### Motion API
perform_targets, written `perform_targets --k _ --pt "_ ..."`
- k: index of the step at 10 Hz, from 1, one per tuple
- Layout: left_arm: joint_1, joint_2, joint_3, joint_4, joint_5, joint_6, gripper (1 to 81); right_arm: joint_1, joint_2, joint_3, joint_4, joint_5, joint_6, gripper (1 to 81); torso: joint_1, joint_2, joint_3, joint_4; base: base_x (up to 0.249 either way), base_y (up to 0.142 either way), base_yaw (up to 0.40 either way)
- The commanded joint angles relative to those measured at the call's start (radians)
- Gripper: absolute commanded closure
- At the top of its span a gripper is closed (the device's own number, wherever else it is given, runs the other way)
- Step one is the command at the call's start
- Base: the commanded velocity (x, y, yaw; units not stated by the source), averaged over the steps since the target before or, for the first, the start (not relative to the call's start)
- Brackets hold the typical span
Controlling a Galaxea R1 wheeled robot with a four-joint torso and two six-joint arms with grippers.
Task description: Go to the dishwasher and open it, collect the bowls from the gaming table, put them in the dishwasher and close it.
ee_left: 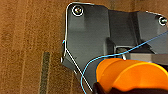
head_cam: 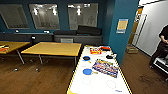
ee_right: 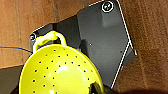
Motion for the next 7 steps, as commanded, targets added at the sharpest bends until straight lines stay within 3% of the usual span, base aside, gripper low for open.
perform_targets --k 1,7 --pt "-0.031 -0.012 -0.006 0.012 0.054 0.008 81.1 0.028 -0.020 0.006 -0.014 -0.053 0.000 81.1 0.000 0.000 0.000 0.000 -0.133 0.000 0.000" --pt "-0.027 -0.006 -0.014 0.015 0.054 0.008 81.1 0.028 -0.017 0.006 -0.017 -0.055 0.000 81.1 0.000 0.000 0.000 0.000 -0.143 0.000 0.000"
